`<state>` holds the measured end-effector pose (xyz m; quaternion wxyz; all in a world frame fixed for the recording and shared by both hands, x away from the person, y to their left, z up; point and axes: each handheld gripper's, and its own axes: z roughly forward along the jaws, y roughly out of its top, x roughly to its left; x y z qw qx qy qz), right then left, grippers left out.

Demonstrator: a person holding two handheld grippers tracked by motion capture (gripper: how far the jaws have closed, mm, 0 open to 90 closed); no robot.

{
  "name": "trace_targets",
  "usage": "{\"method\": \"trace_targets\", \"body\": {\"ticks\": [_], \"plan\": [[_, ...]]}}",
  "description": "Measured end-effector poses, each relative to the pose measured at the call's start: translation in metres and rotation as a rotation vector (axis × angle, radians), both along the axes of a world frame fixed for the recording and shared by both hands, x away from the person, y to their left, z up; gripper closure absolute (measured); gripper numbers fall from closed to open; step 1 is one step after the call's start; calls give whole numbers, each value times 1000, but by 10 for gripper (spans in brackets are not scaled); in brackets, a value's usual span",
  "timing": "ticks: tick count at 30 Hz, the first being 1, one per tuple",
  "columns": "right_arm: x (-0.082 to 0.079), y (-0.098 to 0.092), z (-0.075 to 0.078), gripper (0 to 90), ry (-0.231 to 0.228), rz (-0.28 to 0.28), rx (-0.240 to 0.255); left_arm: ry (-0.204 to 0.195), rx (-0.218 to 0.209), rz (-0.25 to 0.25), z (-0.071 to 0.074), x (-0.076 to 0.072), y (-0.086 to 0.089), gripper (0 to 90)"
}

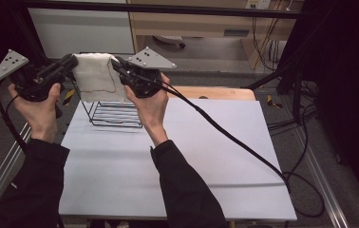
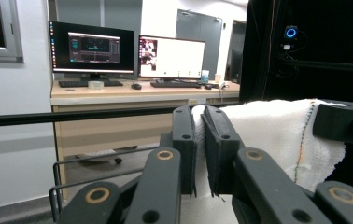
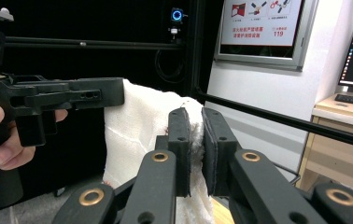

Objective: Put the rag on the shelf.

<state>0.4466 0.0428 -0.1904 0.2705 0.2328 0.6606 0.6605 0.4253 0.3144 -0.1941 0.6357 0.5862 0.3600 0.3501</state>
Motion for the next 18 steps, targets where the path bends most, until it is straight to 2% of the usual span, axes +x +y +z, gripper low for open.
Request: {"method": "trace_targets", "body": {"ticks": [18], "plan": [[19,13,23,834,-22,-15,2,-29,-24,25,15,19,9,835]]}}
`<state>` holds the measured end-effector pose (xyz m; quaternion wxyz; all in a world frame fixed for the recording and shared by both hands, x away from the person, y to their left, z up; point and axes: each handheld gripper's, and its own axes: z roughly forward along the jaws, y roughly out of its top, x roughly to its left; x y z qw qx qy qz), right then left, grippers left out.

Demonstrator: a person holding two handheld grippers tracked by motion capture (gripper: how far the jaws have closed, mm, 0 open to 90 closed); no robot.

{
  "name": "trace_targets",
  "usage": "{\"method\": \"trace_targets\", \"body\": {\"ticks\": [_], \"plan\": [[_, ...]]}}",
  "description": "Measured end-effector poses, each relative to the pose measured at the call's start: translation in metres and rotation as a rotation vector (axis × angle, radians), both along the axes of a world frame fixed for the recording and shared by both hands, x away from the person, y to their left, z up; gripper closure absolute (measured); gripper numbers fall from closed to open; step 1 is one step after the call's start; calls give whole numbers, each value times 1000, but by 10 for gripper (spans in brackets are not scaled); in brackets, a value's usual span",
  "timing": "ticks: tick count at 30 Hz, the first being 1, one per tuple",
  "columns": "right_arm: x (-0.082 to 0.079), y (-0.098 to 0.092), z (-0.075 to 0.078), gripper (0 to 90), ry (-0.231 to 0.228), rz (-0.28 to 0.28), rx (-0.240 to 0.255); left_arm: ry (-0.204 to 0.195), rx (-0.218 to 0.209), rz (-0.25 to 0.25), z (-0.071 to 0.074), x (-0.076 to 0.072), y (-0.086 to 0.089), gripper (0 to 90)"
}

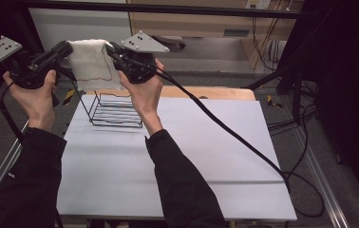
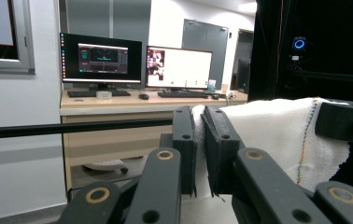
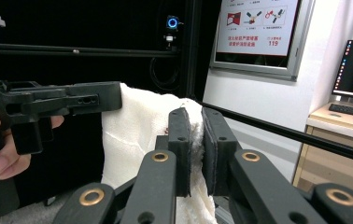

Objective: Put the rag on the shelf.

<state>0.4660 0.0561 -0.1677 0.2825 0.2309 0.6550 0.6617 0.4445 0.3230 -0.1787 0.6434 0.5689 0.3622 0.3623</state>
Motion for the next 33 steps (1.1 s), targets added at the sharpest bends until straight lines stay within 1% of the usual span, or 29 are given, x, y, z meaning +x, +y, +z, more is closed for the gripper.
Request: {"method": "trace_targets", "body": {"ticks": [4,7,10,13,18,22,24,29,33], "plan": [[6,3,3,834,-1,-1,2,-8,-2,5,3,7,2,835],[12,4,4,834,2,-4,8,-1,6,13,7,14,1,835],[17,5,5,834,2,-8,11,-3,1,15,9,20,2,835],[22,7,8,834,-1,-11,7,-4,-4,14,10,25,4,835],[31,12,12,834,-6,-16,2,-1,8,29,15,33,7,835],[39,17,14,834,-8,-20,-8,3,-2,37,19,40,10,835],[43,18,16,834,-6,-20,-4,5,2,38,20,43,11,835],[51,19,19,834,-2,-23,5,0,-9,41,20,52,11,835],[58,20,16,834,5,-32,-4,8,5,48,18,60,10,835]]}}
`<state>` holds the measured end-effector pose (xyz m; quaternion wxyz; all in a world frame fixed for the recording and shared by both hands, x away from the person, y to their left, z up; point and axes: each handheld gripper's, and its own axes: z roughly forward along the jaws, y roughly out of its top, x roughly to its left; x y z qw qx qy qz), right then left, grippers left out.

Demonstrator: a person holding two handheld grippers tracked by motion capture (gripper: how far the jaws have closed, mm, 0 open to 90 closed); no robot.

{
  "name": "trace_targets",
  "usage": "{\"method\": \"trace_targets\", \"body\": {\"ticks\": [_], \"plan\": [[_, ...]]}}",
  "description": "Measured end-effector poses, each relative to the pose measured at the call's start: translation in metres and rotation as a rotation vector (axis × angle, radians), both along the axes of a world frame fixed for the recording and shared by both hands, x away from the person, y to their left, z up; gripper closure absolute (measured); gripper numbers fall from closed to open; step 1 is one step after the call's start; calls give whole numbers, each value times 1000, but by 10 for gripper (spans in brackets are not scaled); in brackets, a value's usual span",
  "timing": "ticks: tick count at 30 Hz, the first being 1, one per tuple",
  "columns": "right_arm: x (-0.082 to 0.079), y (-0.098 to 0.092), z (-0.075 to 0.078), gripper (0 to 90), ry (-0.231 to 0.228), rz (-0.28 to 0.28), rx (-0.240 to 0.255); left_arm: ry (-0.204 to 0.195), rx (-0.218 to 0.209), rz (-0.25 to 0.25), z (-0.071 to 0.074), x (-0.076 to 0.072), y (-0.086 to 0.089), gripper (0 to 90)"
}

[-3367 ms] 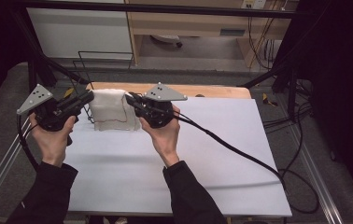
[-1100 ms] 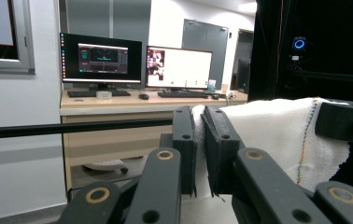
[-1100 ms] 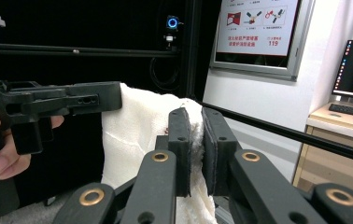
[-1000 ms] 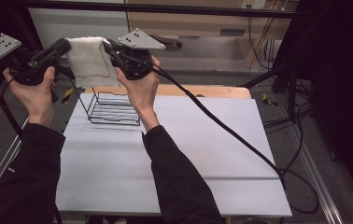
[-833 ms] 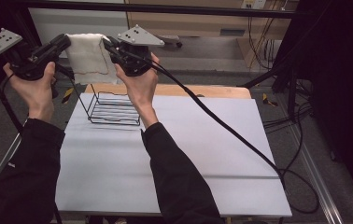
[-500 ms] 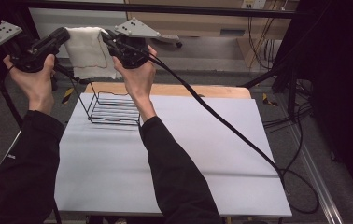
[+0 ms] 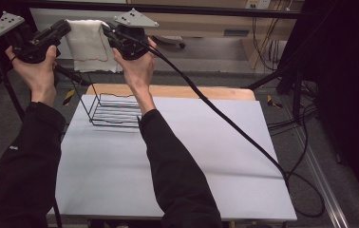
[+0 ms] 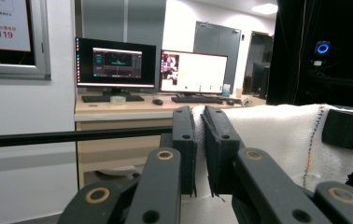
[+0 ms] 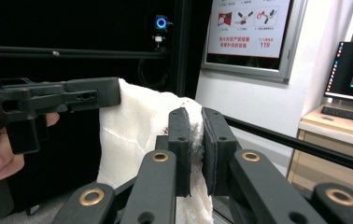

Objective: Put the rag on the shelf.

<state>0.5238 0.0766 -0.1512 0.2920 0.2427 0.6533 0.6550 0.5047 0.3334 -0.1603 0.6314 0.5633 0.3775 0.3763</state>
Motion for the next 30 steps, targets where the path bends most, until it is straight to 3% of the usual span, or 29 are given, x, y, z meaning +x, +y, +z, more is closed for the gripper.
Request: {"method": "trace_targets", "body": {"ticks": [10,19,30], "plan": [[15,-1,-4,834,25,-5,4,24,-6,-2,-4,14,-1,835],[25,5,-14,834,55,-11,-28,52,-14,-8,-19,24,5,835],[25,5,-27,834,85,-12,-48,69,3,-24,-30,23,6,834]]}}
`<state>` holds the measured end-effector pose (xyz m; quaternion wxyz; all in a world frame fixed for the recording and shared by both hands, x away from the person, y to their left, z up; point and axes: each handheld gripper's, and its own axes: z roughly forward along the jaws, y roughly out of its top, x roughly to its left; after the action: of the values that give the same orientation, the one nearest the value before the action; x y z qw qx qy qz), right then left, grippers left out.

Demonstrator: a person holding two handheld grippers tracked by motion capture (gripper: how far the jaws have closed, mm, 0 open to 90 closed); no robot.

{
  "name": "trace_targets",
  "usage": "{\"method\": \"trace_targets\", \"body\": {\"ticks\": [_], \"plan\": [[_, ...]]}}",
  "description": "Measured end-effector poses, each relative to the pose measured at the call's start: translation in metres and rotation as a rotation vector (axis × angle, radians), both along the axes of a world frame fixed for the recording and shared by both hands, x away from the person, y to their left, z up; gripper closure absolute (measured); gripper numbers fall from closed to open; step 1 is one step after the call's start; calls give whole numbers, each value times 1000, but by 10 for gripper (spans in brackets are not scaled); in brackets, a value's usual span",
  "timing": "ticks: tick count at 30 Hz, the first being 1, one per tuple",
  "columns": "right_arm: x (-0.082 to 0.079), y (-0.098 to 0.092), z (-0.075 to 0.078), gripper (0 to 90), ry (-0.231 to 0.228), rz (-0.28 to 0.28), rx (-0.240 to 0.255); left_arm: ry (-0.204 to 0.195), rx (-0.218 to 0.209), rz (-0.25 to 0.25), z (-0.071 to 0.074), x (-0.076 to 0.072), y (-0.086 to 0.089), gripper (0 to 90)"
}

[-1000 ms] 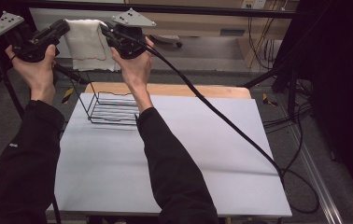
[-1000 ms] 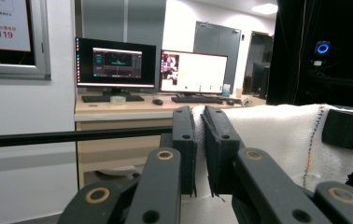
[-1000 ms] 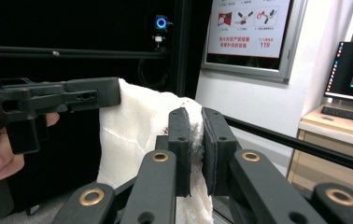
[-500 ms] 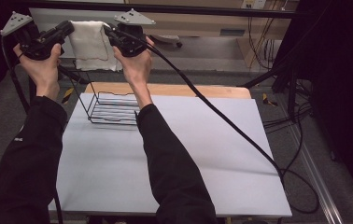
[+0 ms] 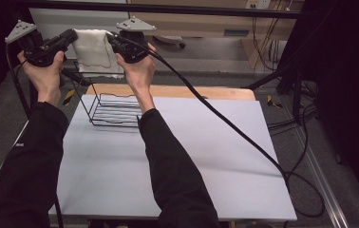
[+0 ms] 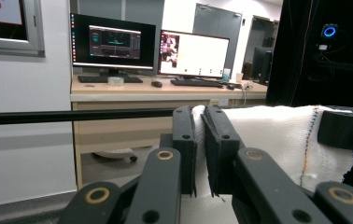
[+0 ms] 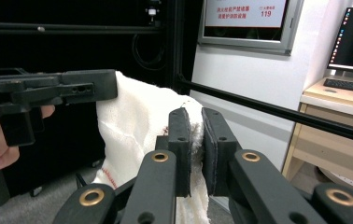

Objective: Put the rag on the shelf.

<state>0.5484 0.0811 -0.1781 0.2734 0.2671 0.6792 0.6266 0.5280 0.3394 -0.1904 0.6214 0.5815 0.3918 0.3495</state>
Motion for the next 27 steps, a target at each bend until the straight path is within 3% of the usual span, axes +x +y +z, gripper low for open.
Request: {"method": "trace_targets", "body": {"ticks": [2,13,27], "plan": [[-1,0,-3,833,-2,-4,-21,9,5,2,-4,0,-1,835],[-5,-4,-21,833,37,0,-39,40,23,-18,-25,-6,-2,834],[-16,-5,-33,832,49,28,-41,32,59,-39,-33,-26,3,834]]}}
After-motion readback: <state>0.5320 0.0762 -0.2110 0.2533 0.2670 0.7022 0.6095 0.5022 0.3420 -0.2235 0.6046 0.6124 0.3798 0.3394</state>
